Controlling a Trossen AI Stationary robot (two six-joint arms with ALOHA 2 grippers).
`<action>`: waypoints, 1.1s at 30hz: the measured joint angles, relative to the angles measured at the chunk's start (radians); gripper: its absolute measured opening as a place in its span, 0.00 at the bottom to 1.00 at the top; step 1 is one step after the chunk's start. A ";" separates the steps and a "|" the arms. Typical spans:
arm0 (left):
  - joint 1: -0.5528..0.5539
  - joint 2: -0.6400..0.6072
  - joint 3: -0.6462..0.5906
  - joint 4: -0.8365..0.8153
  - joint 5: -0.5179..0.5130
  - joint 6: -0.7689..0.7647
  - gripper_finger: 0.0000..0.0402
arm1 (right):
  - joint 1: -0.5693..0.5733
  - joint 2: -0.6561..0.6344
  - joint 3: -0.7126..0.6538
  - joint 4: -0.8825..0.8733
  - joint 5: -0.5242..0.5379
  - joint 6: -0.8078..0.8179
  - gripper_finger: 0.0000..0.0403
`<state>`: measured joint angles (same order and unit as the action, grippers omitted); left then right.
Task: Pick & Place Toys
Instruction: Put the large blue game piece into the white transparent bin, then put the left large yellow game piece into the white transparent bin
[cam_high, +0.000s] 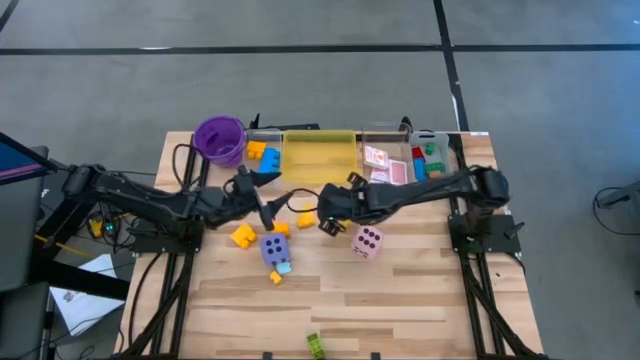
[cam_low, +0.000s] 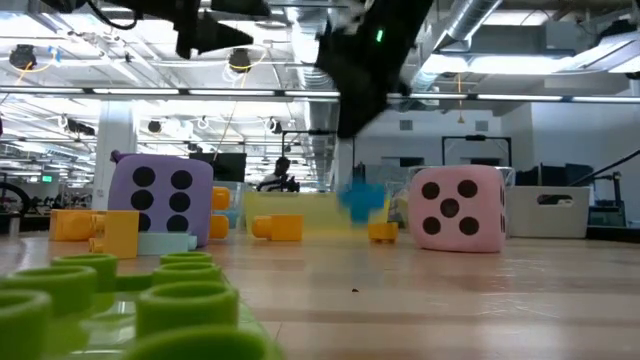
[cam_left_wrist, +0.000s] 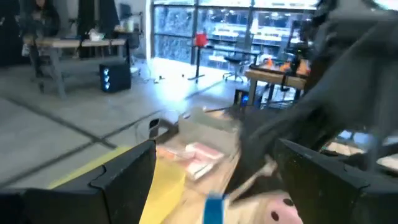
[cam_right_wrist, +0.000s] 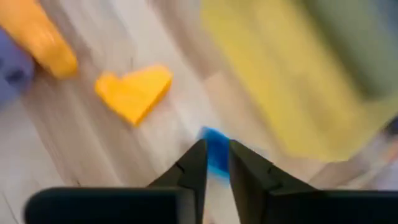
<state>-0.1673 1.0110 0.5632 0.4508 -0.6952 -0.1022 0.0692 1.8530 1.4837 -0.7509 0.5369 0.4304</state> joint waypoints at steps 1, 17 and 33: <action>0.000 -0.019 -0.003 -0.014 -0.012 -0.021 0.79 | 0.010 -0.023 0.001 0.001 0.027 -0.011 0.10; -0.002 -0.126 -0.003 -0.377 0.143 -0.188 0.79 | 0.168 -0.154 0.002 -0.178 0.376 0.028 0.04; 0.058 0.064 0.261 -1.182 0.233 -0.404 0.79 | 0.233 -0.154 0.000 -0.692 0.522 0.615 0.36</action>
<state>-0.1088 1.0748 0.8245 -0.7313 -0.4619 -0.5059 0.3023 1.6989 1.4837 -1.4430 1.0584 1.0459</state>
